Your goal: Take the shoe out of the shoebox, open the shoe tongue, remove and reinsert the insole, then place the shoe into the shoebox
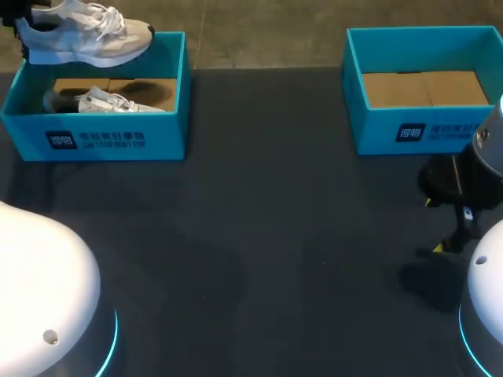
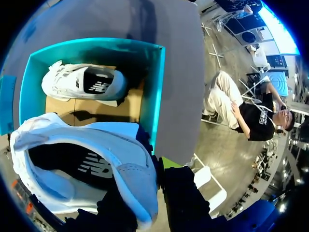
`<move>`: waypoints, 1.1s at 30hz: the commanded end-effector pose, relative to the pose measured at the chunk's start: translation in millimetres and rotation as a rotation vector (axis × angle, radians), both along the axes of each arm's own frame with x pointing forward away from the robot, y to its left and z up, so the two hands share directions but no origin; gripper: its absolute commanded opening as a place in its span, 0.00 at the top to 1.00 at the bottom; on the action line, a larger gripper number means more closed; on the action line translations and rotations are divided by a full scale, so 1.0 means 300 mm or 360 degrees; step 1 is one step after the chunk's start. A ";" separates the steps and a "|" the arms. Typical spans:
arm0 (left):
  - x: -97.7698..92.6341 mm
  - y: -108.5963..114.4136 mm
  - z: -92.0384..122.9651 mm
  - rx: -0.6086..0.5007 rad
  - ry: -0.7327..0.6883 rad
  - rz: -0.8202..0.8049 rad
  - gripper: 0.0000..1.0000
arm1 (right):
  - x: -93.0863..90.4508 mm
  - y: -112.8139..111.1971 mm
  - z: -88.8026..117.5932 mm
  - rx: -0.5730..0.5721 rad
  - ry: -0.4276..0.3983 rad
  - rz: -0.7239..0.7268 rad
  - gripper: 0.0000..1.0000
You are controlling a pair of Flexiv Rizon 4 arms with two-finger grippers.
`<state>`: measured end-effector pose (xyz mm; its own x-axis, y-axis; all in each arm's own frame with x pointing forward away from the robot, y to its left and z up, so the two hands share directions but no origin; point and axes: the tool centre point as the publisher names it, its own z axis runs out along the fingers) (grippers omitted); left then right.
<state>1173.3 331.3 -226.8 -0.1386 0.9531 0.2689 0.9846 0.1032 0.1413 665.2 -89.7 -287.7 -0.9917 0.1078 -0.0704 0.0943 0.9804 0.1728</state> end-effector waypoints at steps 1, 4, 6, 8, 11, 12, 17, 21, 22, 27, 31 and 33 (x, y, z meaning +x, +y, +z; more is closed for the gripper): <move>0.023 -0.006 -0.023 0.0003 0.0001 0.0001 1.00 | -0.007 -0.003 -0.002 0.0001 -0.0006 0.0001 0.00; 0.025 -0.012 -0.038 -0.0011 0.0005 0.0003 1.00 | -0.007 -0.003 -0.002 0.0001 -0.0006 0.0001 0.00; 0.026 -0.015 -0.047 -0.0009 0.0006 0.0003 1.00 | -0.007 -0.003 -0.002 0.0001 -0.0006 0.0001 0.00; 0.026 -0.015 -0.047 -0.0009 0.0006 0.0003 1.00 | -0.007 -0.003 -0.002 0.0001 -0.0006 0.0001 0.00; 0.018 -0.033 -0.087 0.0002 0.0008 -0.0041 1.00 | -0.007 -0.003 -0.002 0.0001 -0.0006 0.0001 0.00; 0.017 -0.035 -0.092 0.0003 0.0007 -0.0042 1.00 | -0.007 -0.003 -0.002 0.0001 -0.0006 0.0001 0.00; 0.014 -0.050 -0.119 -0.0013 0.0020 -0.0056 1.00 | -0.007 -0.003 -0.002 0.0001 -0.0006 0.0001 0.00; 0.009 -0.059 -0.146 0.0019 0.0011 -0.0068 1.00 | -0.007 -0.003 -0.002 0.0001 -0.0006 0.0001 0.00; 0.009 -0.059 -0.149 0.0019 0.0011 -0.0068 1.00 | -0.007 -0.003 -0.002 0.0001 -0.0006 0.0001 0.00; 0.008 -0.053 -0.178 0.0034 0.0003 -0.0061 1.00 | -0.007 -0.003 -0.002 0.0001 -0.0006 0.0001 0.00; 0.007 -0.055 -0.190 0.0029 0.0006 -0.0061 1.00 | -0.007 -0.003 -0.002 0.0001 -0.0006 0.0001 0.00; 0.009 -0.059 -0.201 0.0035 0.0005 -0.0059 1.00 | -0.007 -0.003 -0.002 0.0001 -0.0006 0.0001 0.00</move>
<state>1176.9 315.3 -284.4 -0.1005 0.9525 0.2875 0.9888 0.0637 0.1346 665.2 -89.7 -287.7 -0.9917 0.1077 -0.0703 0.0942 0.9804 0.1729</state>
